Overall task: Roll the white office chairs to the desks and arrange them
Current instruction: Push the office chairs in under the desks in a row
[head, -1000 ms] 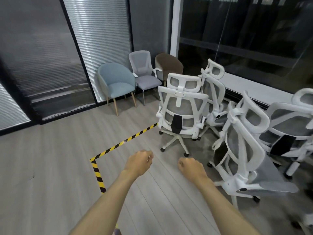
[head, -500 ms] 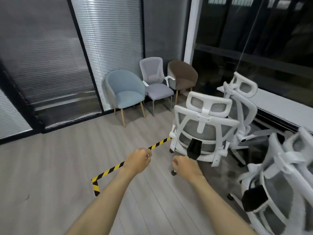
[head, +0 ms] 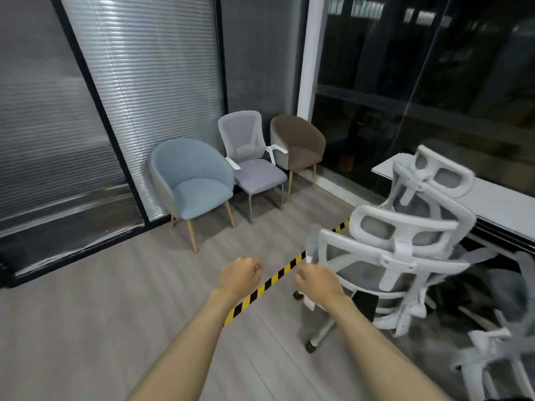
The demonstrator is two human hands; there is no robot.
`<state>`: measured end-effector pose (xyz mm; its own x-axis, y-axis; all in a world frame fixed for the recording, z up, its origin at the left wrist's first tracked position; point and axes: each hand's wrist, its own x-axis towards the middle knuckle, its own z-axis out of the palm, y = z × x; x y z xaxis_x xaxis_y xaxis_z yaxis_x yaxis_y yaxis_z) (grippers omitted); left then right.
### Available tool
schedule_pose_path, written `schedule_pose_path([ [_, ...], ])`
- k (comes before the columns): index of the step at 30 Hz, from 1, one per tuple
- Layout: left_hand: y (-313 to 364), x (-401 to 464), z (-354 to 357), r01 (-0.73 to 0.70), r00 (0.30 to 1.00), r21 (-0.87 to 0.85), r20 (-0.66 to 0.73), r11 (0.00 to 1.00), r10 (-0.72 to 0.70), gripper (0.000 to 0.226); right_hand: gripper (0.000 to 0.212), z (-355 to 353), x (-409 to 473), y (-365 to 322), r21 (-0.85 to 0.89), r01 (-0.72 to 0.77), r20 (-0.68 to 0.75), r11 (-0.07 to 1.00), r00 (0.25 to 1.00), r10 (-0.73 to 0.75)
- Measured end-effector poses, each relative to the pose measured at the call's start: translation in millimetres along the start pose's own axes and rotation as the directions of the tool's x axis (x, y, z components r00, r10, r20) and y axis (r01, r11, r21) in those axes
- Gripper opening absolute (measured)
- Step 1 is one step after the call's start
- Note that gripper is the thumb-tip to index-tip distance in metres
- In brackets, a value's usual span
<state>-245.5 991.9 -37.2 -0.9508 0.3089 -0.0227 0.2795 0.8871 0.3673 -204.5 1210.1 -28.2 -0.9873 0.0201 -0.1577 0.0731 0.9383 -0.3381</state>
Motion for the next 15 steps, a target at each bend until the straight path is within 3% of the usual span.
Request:
schedule_pose_path([
  [15, -42.3, 364.3, -10.7, -0.168, 0.977, 0.096, 0.146, 0.981, 0.153, 0.021, 0.028, -24.5, 330.1, 52.3, 0.110, -0.145, 0.006, 0.983, 0.989, 0.145],
])
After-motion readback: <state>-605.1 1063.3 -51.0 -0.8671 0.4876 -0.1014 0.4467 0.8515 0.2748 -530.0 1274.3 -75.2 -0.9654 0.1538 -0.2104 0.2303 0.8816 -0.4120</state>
